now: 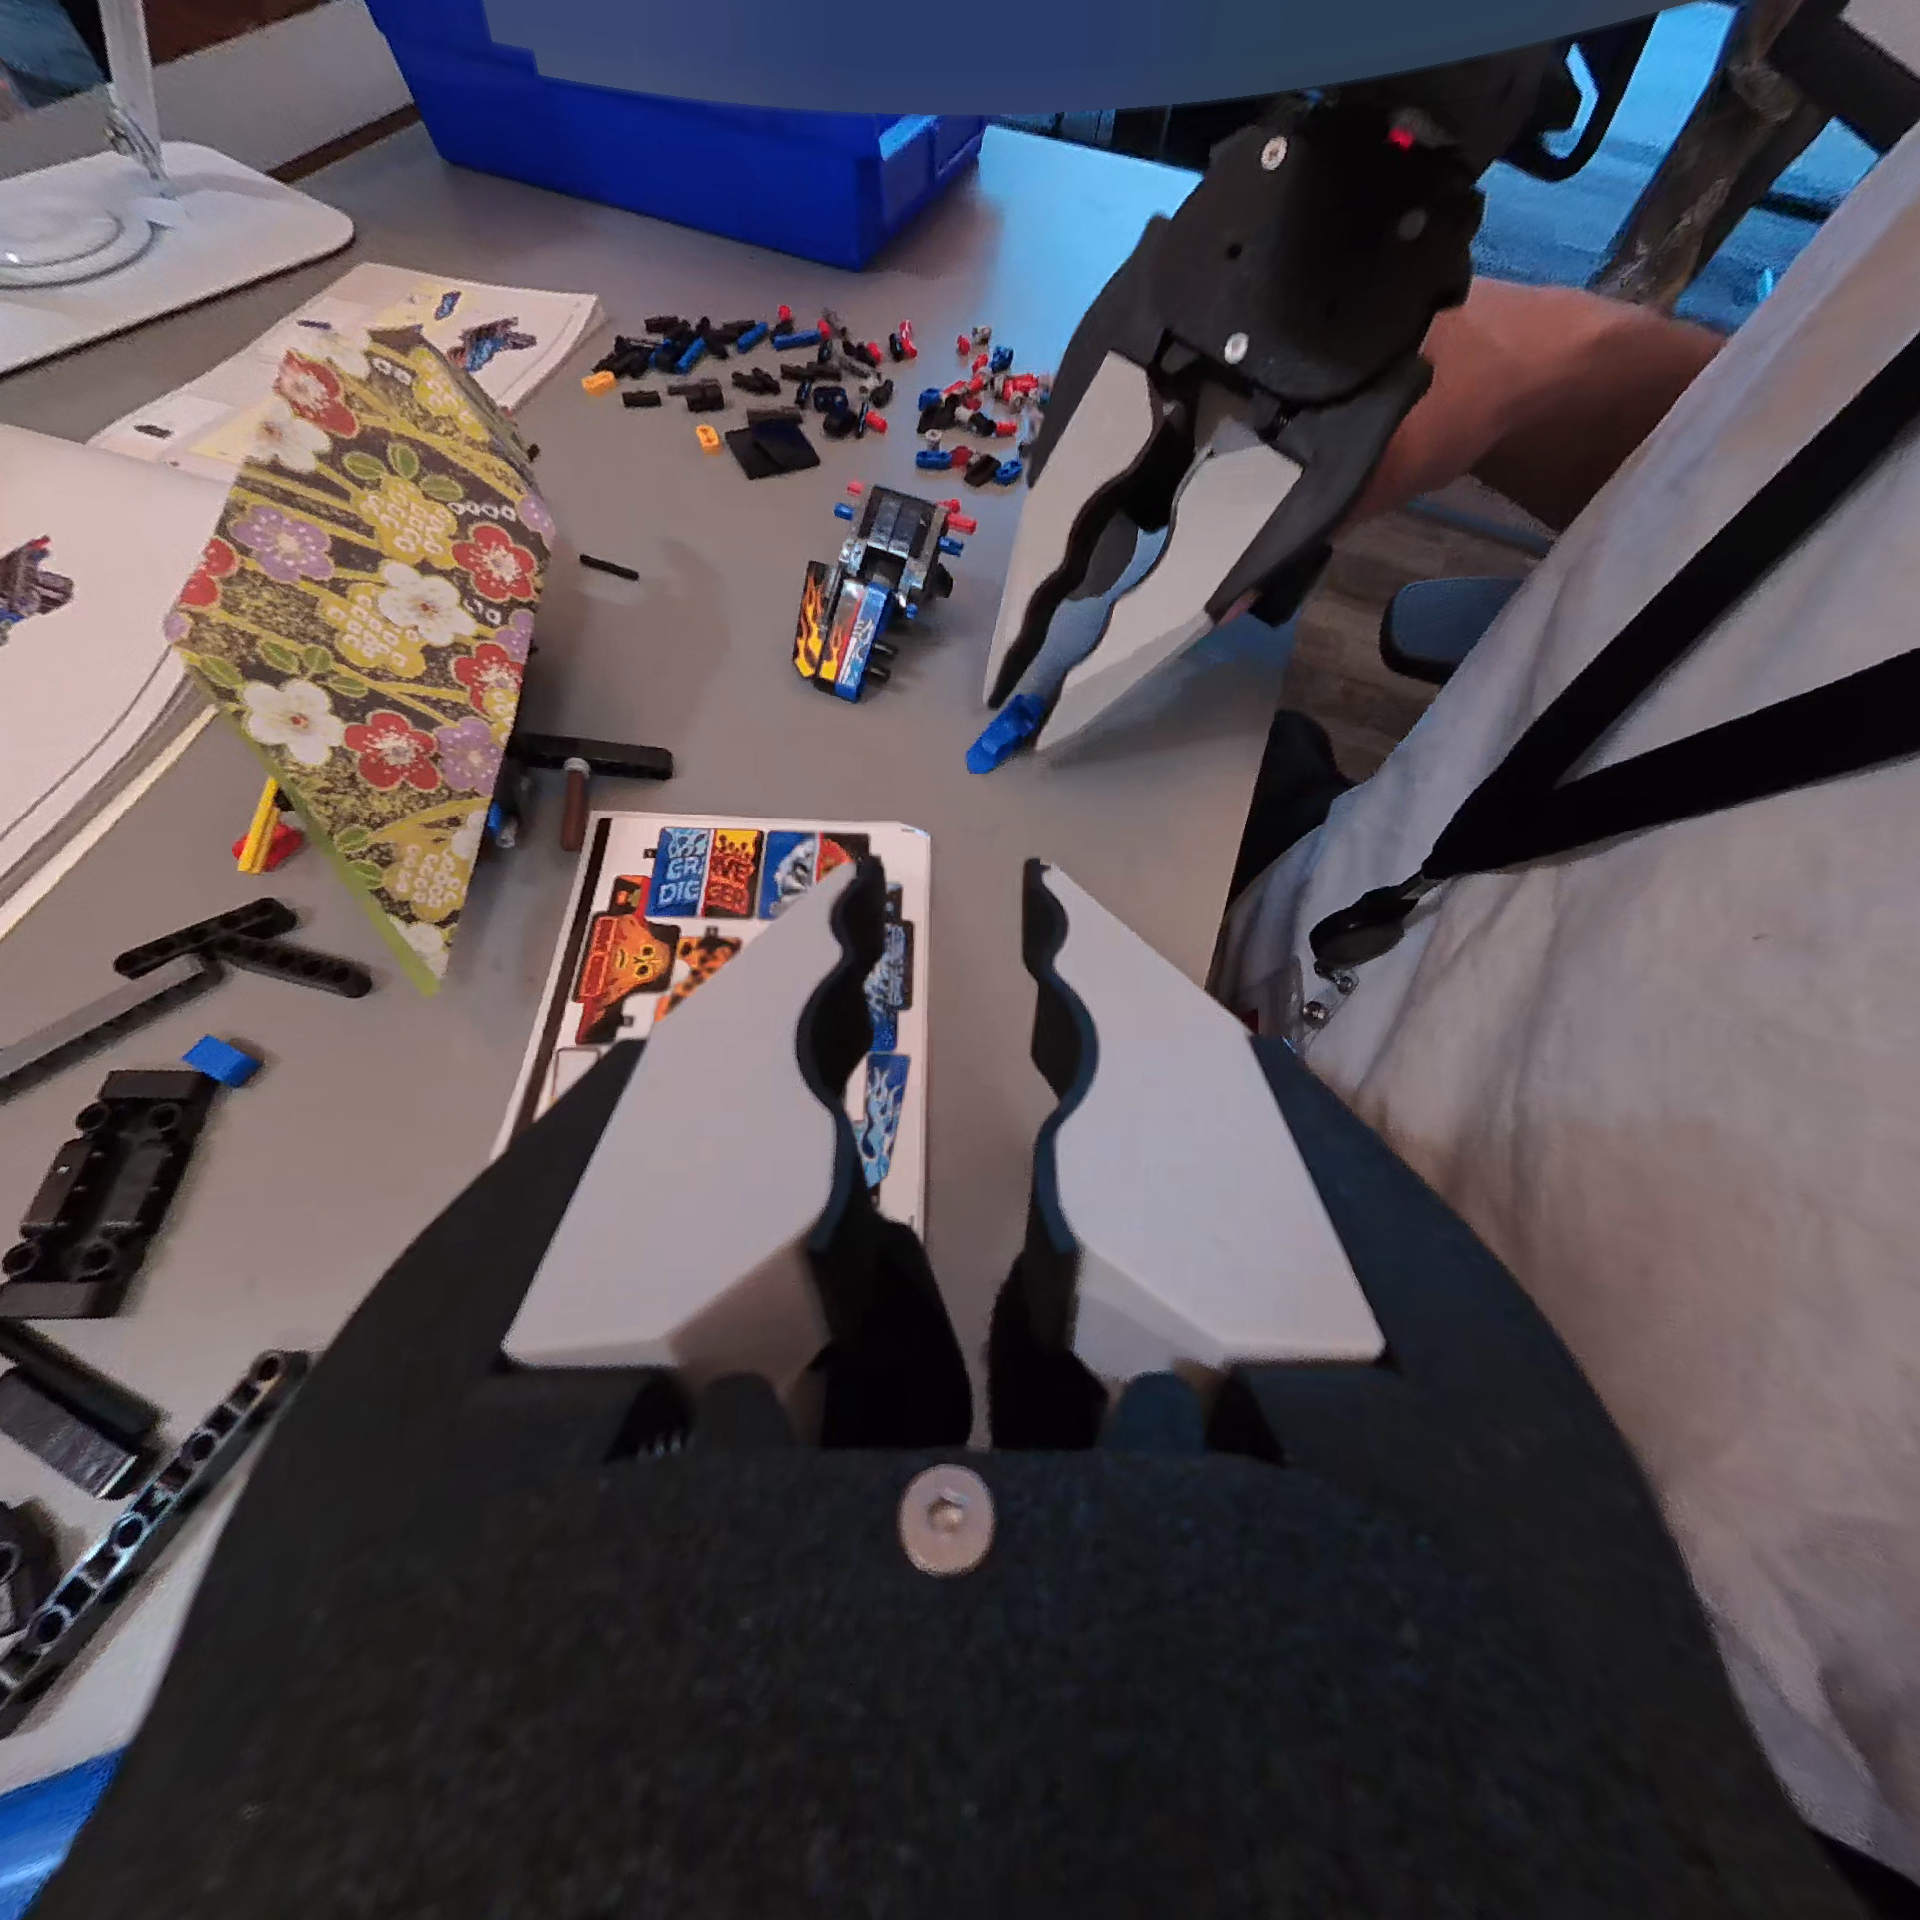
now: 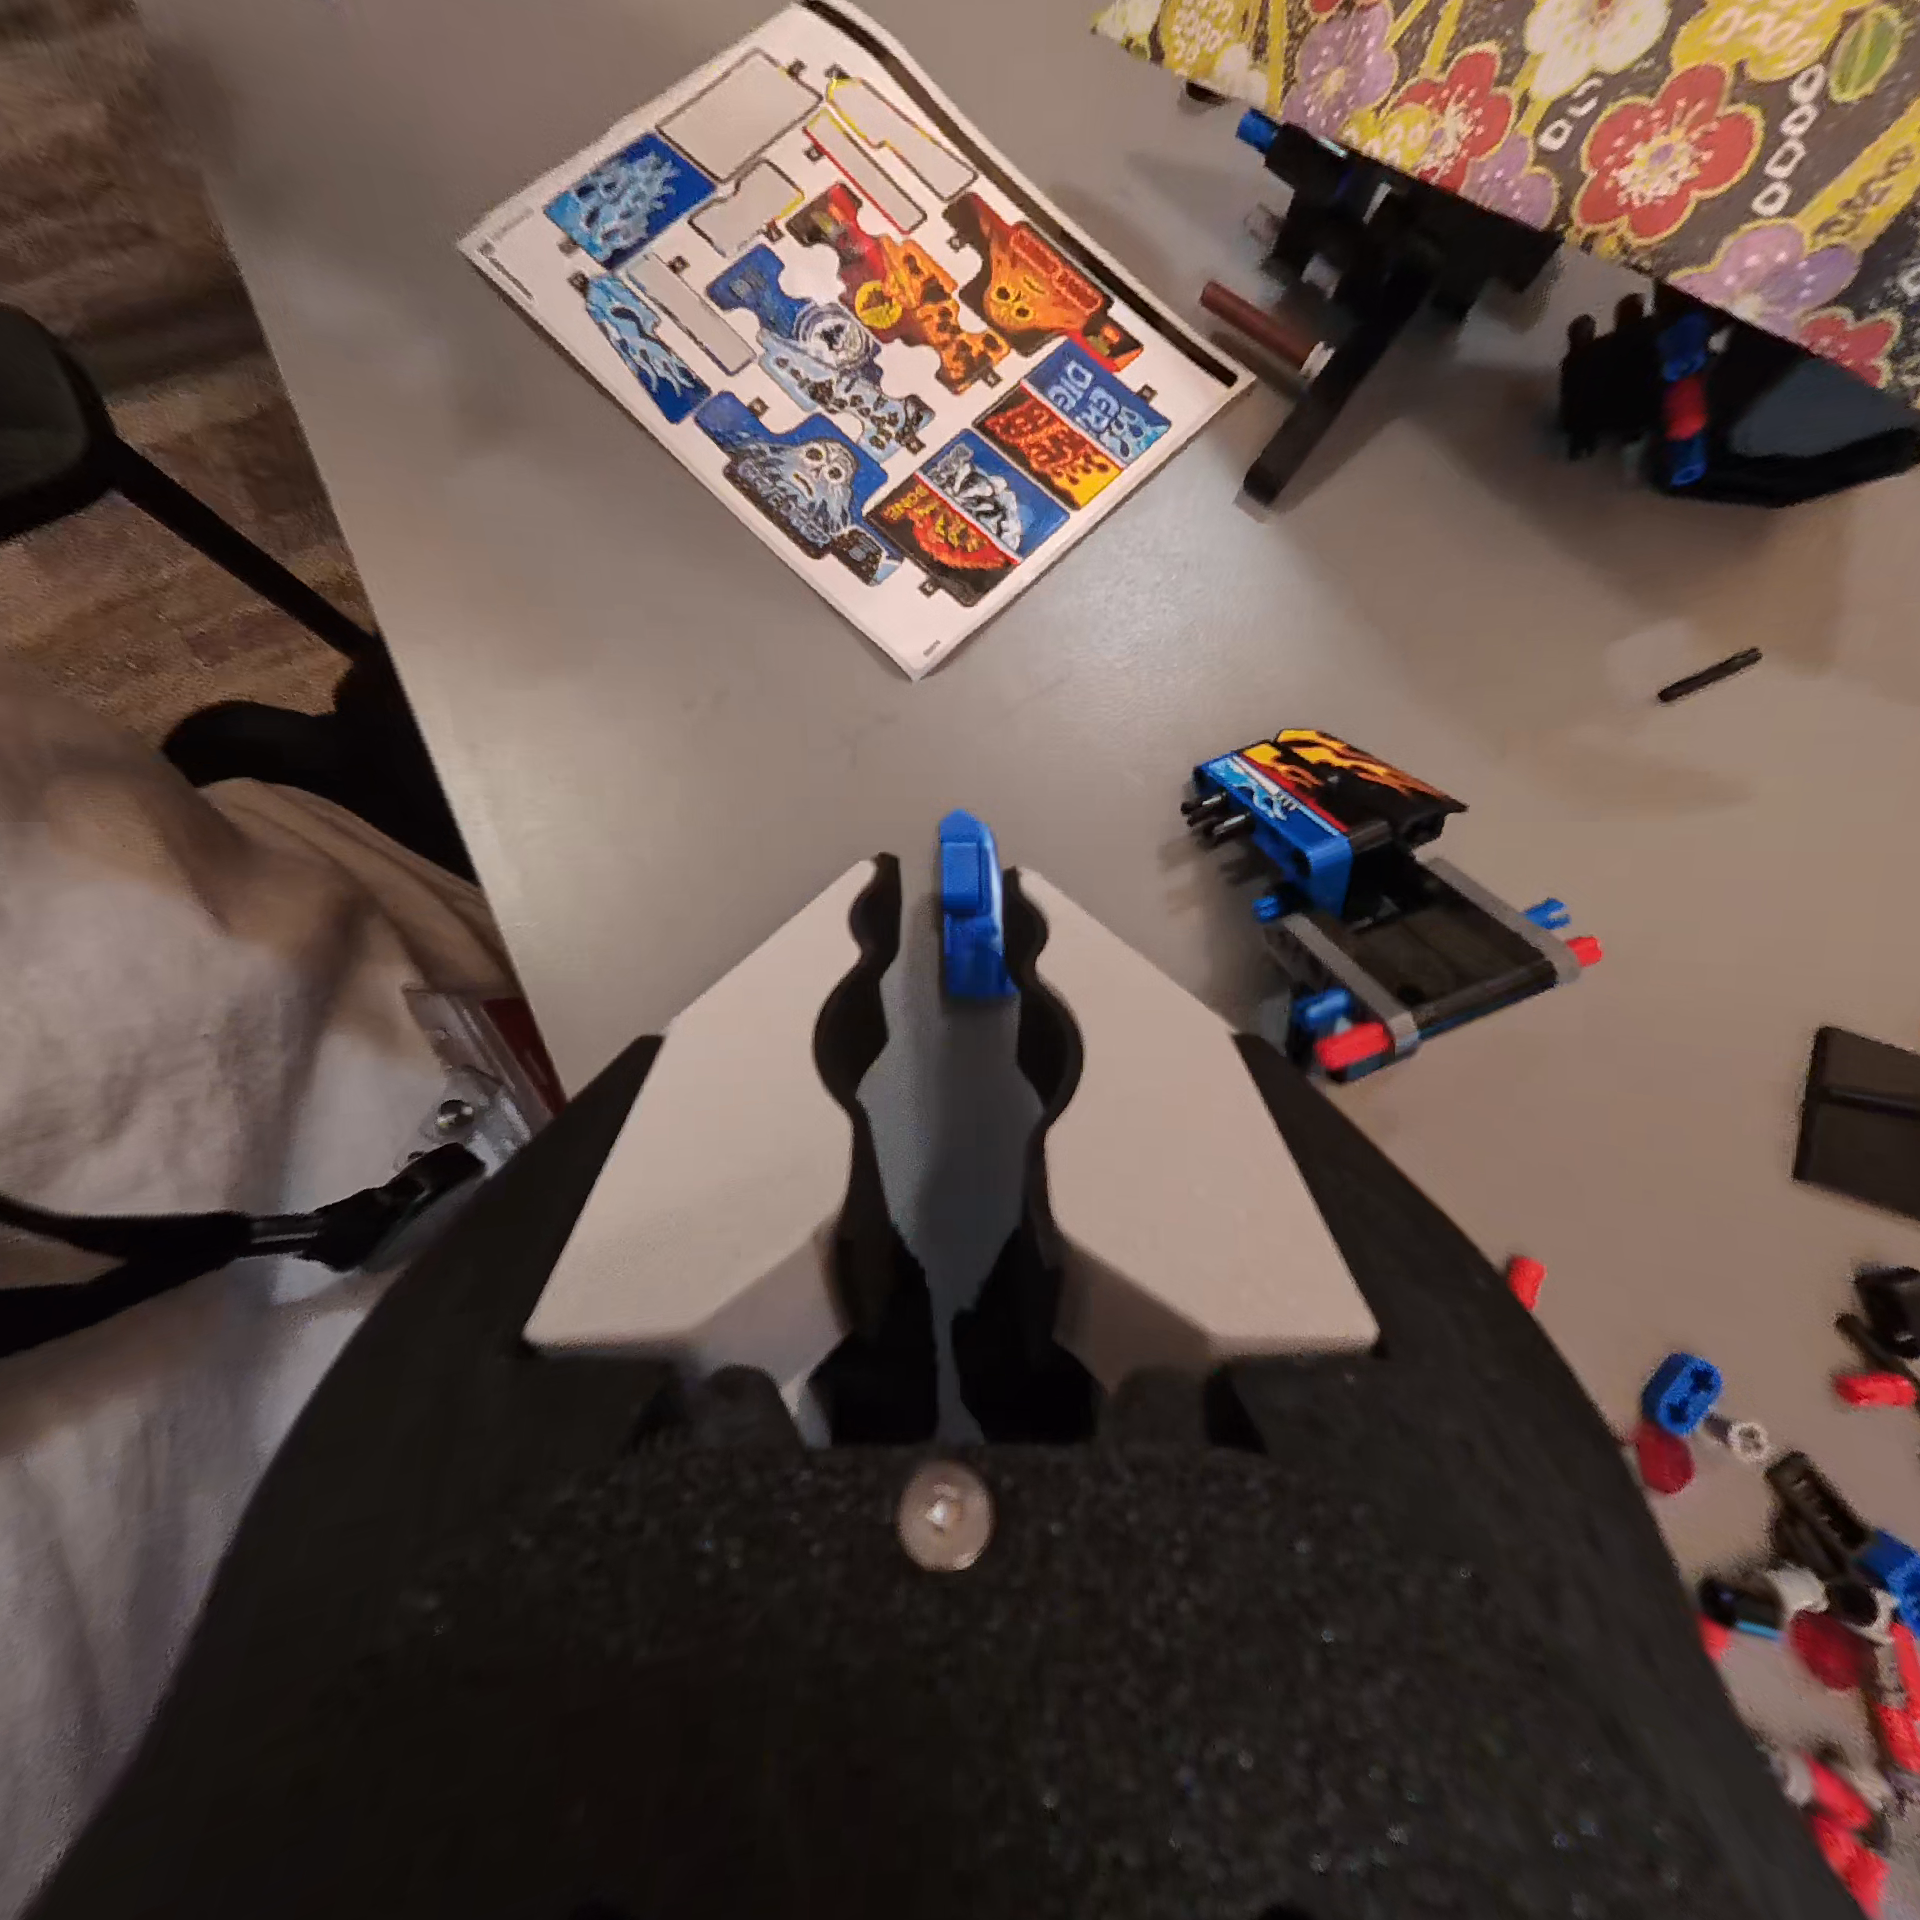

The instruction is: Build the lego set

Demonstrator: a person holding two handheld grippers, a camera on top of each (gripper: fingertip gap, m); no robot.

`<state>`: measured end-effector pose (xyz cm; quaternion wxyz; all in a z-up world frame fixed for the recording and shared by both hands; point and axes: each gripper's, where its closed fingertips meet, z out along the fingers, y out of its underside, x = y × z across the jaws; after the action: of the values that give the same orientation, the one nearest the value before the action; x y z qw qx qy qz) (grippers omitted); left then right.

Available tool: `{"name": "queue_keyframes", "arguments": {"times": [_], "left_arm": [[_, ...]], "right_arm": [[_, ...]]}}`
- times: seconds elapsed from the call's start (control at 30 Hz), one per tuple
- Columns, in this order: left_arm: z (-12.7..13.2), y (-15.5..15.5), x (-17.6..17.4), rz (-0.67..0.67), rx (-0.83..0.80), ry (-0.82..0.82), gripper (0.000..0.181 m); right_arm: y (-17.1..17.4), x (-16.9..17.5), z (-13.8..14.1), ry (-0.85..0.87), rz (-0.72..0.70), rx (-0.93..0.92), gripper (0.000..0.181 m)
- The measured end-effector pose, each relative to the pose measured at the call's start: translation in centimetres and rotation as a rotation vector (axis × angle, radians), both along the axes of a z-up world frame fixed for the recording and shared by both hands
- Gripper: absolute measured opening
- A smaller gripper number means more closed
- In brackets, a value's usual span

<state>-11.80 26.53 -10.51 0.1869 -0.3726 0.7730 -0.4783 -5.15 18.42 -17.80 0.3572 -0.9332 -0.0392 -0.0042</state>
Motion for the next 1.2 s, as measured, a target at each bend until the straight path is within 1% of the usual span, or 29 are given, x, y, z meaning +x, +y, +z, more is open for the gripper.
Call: {"name": "queue_keyframes", "arguments": {"times": [0.03,0.1,0.17,0.27,0.4,0.63,0.73,0.83,0.9,0.97,1.07,1.13,1.2], "left_arm": [[-0.2,0.2,0.0,0.004,0.007,0.007,0.024],[-0.5,0.7,0.2,0.029,0.015,0.009,0.024],[-0.5,0.6,0.1,0.019,-0.004,0.017,0.024],[-0.5,0.3,0.1,0.014,-0.01,0.02,0.024],[-0.9,0.3,0.1,0.022,0.025,0.028,0.024],[-0.9,0.2,0.2,0.024,0.017,0.037,0.024],[-1.0,0.3,0.6,0.034,0.013,0.05,0.024],[-1.0,0.4,0.8,0.042,-0.003,0.059,0.024],[-1.0,0.6,1.1,0.05,-0.018,0.067,0.024],[-1.2,0.9,1.5,0.066,-0.029,0.081,0.024],[-1.5,1.6,2.3,0.091,-0.042,0.097,0.024],[-1.4,2.3,2.9,0.12,-0.051,0.107,0.024],[-1.6,3.0,3.3,0.147,-0.055,0.122,0.024]], "right_arm": [[-0.3,0.1,0.2,0.012,-0.013,0.009,0.018],[-1.1,0.4,0.1,0.018,-0.038,0.012,0.018],[-1.6,0.6,0.0,0.02,-0.043,0.016,0.018],[-1.7,0.7,-0.1,0.018,-0.04,0.026,0.018],[-1.9,0.8,0.1,0.027,-0.042,0.035,0.018],[-2.0,1.1,0.5,0.039,-0.045,0.062,0.018],[-2.0,1.8,1.5,0.072,-0.046,0.109,0.018],[-2.6,5.5,4.2,0.069,-0.111,0.194,0.018],[-3.2,9.4,6.0,0.035,-0.186,0.246,0.018],[-3.7,13.7,7.4,-0.01,-0.273,0.294,0.022],[-4.0,19.6,7.7,-0.099,-0.379,0.315,0.027],[-4.0,22.3,7.2,-0.139,-0.43,0.306,0.029],[-3.8,24.0,6.8,-0.162,-0.471,0.306,0.029]]}}
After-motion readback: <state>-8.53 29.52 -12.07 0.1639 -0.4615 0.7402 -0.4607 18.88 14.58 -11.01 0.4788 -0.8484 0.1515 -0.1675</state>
